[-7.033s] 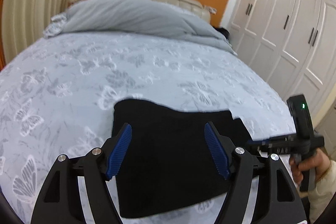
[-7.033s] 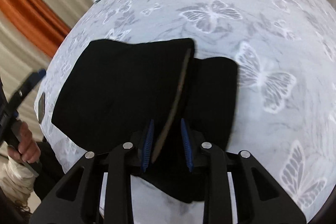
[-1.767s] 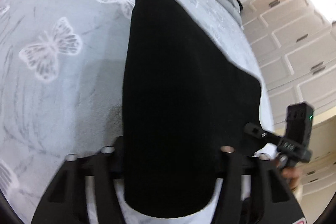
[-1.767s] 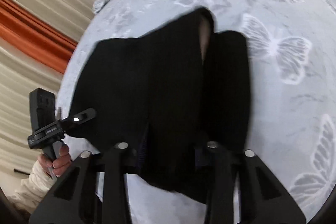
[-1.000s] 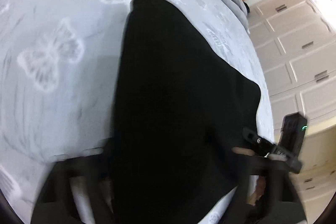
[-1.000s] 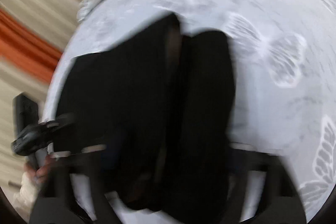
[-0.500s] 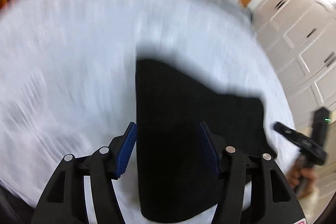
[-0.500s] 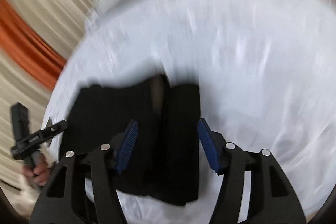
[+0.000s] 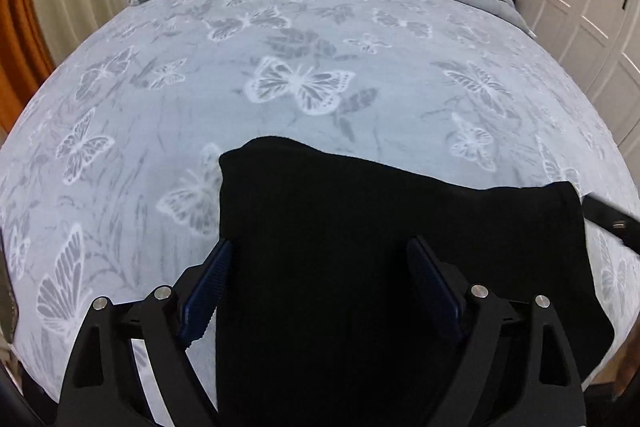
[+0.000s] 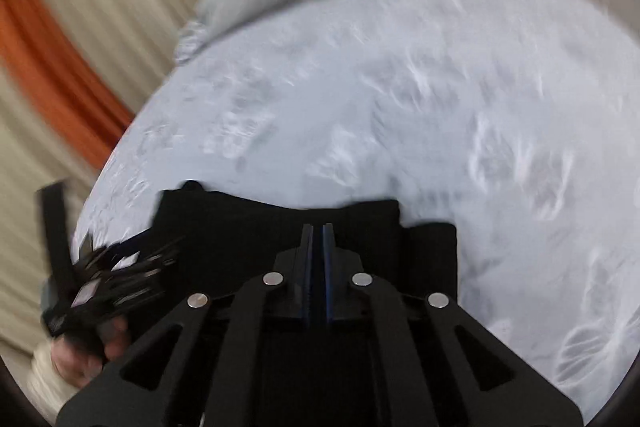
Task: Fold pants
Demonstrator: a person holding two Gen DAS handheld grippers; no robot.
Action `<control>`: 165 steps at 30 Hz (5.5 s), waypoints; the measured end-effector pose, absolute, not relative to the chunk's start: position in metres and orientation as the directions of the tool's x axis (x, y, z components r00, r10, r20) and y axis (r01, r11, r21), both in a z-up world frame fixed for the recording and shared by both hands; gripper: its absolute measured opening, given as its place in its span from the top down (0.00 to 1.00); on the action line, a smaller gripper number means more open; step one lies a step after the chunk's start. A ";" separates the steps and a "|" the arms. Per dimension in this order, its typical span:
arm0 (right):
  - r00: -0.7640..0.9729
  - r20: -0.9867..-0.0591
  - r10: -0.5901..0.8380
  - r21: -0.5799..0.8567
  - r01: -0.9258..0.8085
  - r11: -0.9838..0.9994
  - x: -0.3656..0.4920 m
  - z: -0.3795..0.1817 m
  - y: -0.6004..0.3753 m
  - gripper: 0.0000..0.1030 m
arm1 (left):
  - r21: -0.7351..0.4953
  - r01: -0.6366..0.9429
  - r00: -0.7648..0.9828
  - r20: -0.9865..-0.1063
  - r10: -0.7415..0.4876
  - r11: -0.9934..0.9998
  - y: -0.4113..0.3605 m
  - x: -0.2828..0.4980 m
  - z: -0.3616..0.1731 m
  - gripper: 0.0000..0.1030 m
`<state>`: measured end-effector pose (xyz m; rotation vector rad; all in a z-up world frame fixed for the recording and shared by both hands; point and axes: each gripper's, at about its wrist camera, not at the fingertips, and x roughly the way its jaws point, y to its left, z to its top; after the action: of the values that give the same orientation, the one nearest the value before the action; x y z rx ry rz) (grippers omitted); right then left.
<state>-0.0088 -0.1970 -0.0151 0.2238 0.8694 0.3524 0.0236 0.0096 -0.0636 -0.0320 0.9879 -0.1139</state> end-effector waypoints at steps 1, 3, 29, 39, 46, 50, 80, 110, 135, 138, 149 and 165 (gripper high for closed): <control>0.568 -0.732 0.376 0.310 -0.215 0.926 -0.006 -0.025 -0.192 0.97 | -0.068 0.082 0.545 -0.832 -0.102 0.994 0.010 0.022 -0.066 0.17; 0.487 -0.827 0.280 0.223 -0.173 0.959 0.008 -0.066 -0.190 1.00 | -0.032 0.089 0.557 -0.827 -0.077 0.995 0.007 0.019 -0.066 0.17; 0.566 -0.734 0.375 0.377 -0.119 0.918 -0.131 -0.040 -0.240 0.94 | -0.126 0.247 0.490 -0.839 -0.236 0.961 0.046 -0.103 -0.066 0.16; 0.561 -0.706 0.432 0.438 -0.132 0.889 -0.133 -0.030 -0.238 0.40 | -0.136 0.232 0.509 -0.827 -0.239 0.963 0.065 -0.134 -0.069 0.15; 0.494 -0.740 0.457 0.470 -0.107 0.876 -0.101 -0.056 -0.222 0.82 | -0.140 0.232 0.569 -0.783 -0.251 0.963 0.049 -0.130 -0.048 0.15; 0.622 -0.639 0.453 0.424 -0.207 0.882 -0.118 0.012 -0.212 0.86 | -0.118 0.239 0.573 -0.784 -0.239 0.964 0.035 -0.125 -0.046 0.15; 0.633 -0.729 0.261 0.282 -0.070 0.957 -0.040 -0.019 -0.229 0.83 | -0.075 0.249 0.511 -0.837 -0.196 0.966 0.024 -0.115 -0.068 0.15; 0.455 -0.823 0.341 0.354 -0.060 0.933 -0.082 -0.054 -0.257 0.15 | -0.615 0.001 0.324 -0.746 -0.582 0.789 0.087 -0.064 -0.097 0.14; 0.441 -0.692 0.572 0.644 0.020 0.764 -0.121 -0.097 -0.264 0.50 | -0.617 0.072 0.322 -0.729 -0.604 0.784 0.089 -0.108 -0.099 0.56; 0.441 -0.699 0.563 0.637 0.026 0.770 -0.116 -0.098 -0.260 0.48 | -0.607 0.067 0.329 -0.736 -0.592 0.792 0.087 -0.106 -0.100 0.53; 0.547 -0.610 0.574 0.630 -0.104 0.769 -0.142 -0.038 -0.250 0.61 | -0.603 0.154 0.412 -0.680 -0.606 0.782 0.074 -0.108 -0.056 0.63; 0.718 -0.399 0.571 0.517 -0.338 0.786 -0.093 0.126 -0.245 0.61 | -0.460 0.368 0.649 -0.495 -0.578 0.808 0.064 -0.079 0.116 0.62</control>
<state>-0.0931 -0.2450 0.1263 0.4314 0.5771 0.5201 -0.0795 0.0637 0.1161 -0.3348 0.6740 -0.5490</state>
